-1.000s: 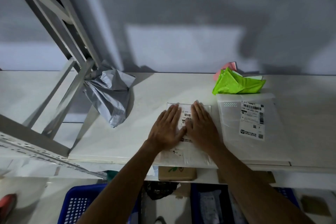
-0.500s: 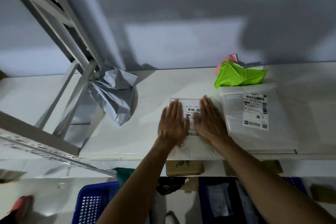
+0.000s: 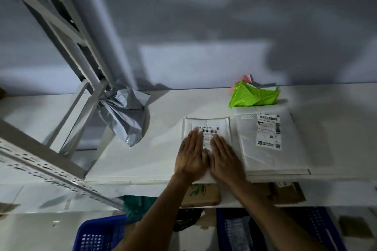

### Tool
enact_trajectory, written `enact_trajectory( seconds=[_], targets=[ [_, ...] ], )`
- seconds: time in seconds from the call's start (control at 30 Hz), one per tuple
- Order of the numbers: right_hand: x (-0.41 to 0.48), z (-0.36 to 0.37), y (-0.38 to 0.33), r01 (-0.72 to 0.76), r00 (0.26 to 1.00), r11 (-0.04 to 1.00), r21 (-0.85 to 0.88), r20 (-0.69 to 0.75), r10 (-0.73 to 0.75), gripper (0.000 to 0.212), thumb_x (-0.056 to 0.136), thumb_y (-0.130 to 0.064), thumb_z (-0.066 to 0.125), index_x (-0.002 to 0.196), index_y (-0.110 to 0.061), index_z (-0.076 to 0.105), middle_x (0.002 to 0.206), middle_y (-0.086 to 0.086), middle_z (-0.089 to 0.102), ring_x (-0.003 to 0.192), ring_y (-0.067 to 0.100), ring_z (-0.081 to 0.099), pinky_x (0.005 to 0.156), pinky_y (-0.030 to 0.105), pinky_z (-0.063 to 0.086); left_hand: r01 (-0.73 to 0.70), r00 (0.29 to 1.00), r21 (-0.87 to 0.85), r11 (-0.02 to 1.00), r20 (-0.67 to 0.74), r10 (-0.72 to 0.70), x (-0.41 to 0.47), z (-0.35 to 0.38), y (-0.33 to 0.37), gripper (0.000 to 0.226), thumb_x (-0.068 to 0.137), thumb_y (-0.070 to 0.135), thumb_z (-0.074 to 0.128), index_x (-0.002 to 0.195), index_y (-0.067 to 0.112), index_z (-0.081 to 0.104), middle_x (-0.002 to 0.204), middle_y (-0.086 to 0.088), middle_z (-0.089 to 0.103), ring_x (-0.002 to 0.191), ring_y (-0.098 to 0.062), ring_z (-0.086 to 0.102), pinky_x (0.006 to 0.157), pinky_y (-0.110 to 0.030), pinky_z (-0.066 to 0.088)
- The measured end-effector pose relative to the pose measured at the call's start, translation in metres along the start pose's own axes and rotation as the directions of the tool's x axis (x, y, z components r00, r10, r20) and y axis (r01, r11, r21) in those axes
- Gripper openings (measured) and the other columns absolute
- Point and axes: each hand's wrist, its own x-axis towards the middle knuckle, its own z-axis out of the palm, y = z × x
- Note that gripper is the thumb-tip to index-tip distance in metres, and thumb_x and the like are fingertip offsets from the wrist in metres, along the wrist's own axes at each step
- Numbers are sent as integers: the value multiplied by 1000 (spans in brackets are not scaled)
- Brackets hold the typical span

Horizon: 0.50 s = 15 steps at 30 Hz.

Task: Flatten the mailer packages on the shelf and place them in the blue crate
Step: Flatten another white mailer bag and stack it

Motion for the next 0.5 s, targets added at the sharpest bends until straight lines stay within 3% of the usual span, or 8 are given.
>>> enact_trajectory(
  seconds=[0.17,0.3,0.5],
  targets=[
    [-38,-13,2,125,991,990,-58,51,-122,53,108,-33,38,150,0,41,159,19,34,150,30,29,115,48,38,-9,995,-47,999,-103,4,-9,-1,-2,60,102,34,48,151,0,38,160,-20,32,151,-29,27,120,-43,31],
    [-38,-25,1,20,992,1000,9,128,-21,57,105,-39,34,153,-8,39,162,8,32,151,22,27,118,39,29,-135,991,47,990,23,134,-28,1,1,57,106,37,39,153,5,36,164,-15,24,153,-28,22,115,-47,37],
    [-27,-35,1,-5,979,998,66,206,-8,63,107,-43,18,142,-5,54,152,11,48,140,27,47,108,43,43,-175,980,102,979,116,163,-69,-4,5,88,91,64,50,158,11,28,167,-9,18,155,-23,13,123,-42,20]
  ],
)
